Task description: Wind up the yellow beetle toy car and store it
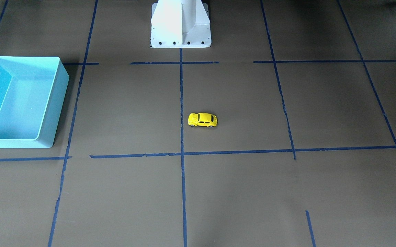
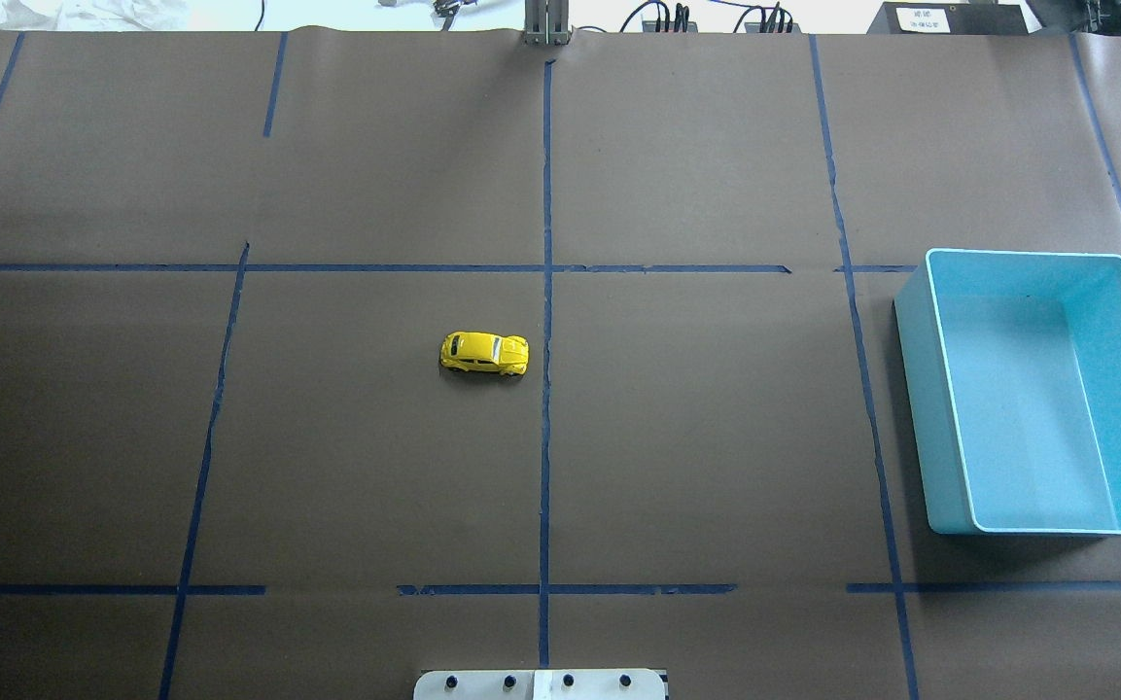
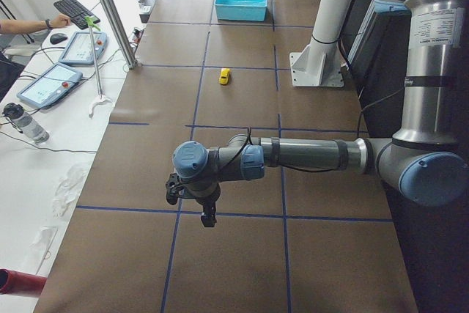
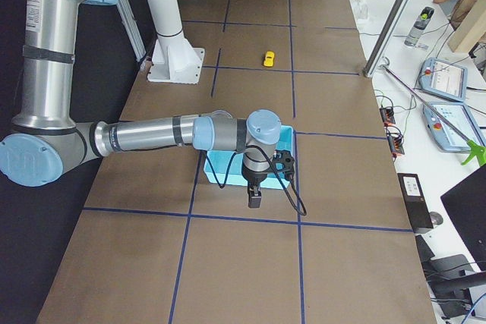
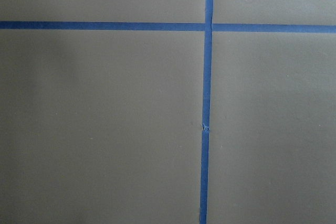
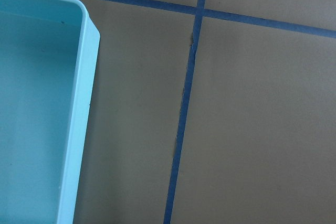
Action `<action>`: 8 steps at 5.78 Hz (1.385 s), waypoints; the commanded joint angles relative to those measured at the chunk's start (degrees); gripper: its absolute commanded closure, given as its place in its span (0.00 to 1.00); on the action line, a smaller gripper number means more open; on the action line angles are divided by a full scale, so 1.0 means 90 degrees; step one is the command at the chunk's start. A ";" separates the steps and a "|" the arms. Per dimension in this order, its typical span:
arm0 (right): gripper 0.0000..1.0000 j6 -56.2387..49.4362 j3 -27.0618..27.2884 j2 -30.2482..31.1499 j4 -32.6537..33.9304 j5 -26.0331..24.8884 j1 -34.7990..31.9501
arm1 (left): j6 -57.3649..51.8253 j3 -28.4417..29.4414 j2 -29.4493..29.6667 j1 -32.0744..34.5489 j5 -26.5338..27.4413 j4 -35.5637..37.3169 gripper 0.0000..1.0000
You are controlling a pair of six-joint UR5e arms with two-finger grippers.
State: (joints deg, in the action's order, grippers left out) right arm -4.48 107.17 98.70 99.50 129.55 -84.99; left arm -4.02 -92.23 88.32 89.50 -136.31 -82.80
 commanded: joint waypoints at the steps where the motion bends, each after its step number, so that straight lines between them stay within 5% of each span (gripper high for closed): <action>1: 0.00 0.0000 -0.0003 0.0000 -0.0001 0.0000 0.0000 | 0.0007 -0.0006 0.0011 -0.0003 -0.0001 0.0001 0.00; 8: 0.00 0.0000 -0.0003 -0.0010 -0.0001 -0.0010 0.0000 | 0.0017 -0.0083 0.0390 -0.0062 0.0048 0.0379 0.00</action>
State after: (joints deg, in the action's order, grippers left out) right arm -4.48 107.14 98.61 99.49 129.47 -84.99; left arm -3.87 -92.58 90.37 89.17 -135.92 -81.19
